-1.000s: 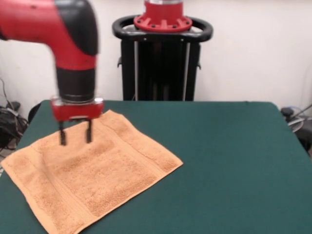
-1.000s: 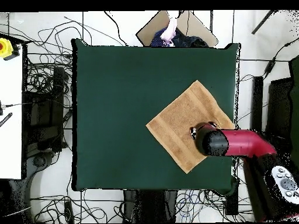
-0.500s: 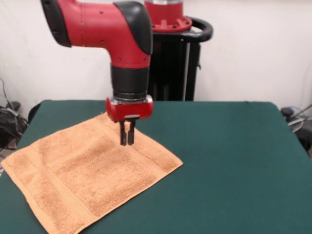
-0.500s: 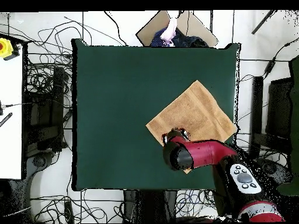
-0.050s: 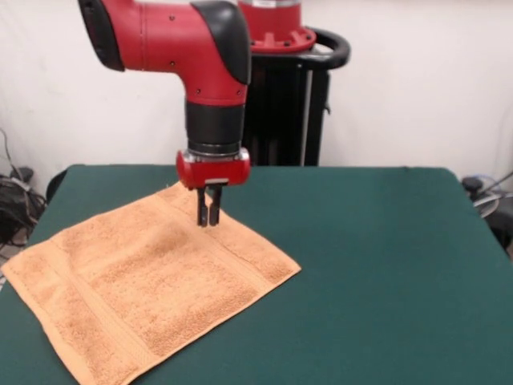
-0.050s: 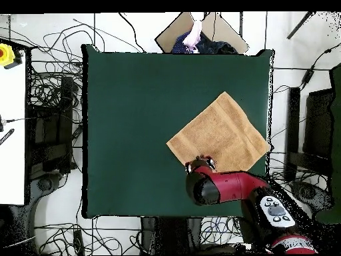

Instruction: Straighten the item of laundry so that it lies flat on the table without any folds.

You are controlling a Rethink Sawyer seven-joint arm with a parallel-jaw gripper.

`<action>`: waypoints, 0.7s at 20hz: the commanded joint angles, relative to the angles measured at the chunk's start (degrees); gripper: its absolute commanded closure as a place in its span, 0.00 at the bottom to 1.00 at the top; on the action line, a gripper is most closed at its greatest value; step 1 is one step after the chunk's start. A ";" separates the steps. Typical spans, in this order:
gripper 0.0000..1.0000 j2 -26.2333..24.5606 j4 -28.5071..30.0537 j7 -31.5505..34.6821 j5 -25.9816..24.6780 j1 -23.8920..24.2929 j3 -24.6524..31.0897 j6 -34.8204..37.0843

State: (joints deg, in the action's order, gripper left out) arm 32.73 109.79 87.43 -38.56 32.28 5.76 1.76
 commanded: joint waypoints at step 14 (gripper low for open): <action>1.00 -18.15 -0.17 14.81 13.84 -7.37 -9.82 -18.86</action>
State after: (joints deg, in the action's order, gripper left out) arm 23.05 111.47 87.43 -30.80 26.37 -4.02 -14.58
